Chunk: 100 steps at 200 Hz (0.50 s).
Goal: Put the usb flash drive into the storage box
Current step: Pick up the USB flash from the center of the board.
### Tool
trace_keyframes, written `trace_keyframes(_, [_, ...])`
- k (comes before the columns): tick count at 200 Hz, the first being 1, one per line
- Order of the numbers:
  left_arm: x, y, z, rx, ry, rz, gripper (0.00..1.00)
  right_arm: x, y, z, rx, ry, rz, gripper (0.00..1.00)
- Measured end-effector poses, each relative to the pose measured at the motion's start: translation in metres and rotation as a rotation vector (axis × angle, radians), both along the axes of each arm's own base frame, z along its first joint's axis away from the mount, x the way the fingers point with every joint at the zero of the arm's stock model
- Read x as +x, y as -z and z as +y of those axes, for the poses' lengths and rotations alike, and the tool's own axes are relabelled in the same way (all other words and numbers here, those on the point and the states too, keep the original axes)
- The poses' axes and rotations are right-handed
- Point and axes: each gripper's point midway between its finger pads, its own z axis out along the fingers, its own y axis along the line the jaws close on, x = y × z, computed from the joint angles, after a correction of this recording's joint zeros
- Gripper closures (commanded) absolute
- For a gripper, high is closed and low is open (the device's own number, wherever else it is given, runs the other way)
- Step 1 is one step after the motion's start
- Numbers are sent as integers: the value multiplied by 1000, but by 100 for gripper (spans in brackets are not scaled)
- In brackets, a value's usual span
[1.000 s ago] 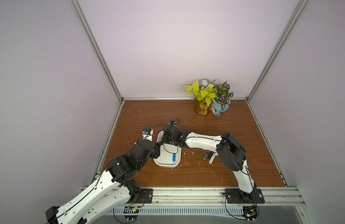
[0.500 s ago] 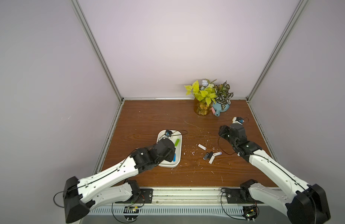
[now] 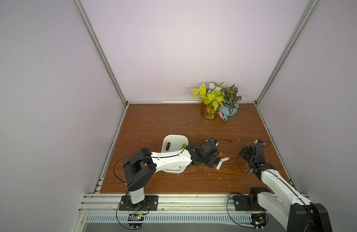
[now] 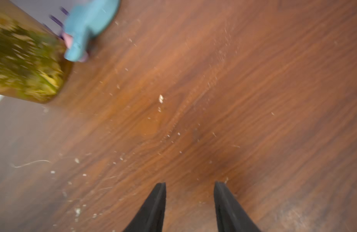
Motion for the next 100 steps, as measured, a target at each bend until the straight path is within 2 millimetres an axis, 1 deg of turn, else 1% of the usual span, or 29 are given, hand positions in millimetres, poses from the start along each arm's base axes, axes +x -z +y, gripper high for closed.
trace_keyframes(17, [-1,8,-22,8,27,-1,70,3,-5,-1,1,0,-27,54])
trace_keyframes(34, [-5,13,-43,11,60,-5,72,4,-5,-1,6,0,-34,54])
trace_keyframes(53, [-7,18,-57,14,79,-6,75,5,-2,0,16,-6,-29,54])
trace_keyframes(83, [-5,33,-63,53,80,4,76,5,2,1,26,-12,-21,54])
trace_keyframes(100, [-4,38,-61,75,74,4,76,6,1,2,34,-17,-26,54])
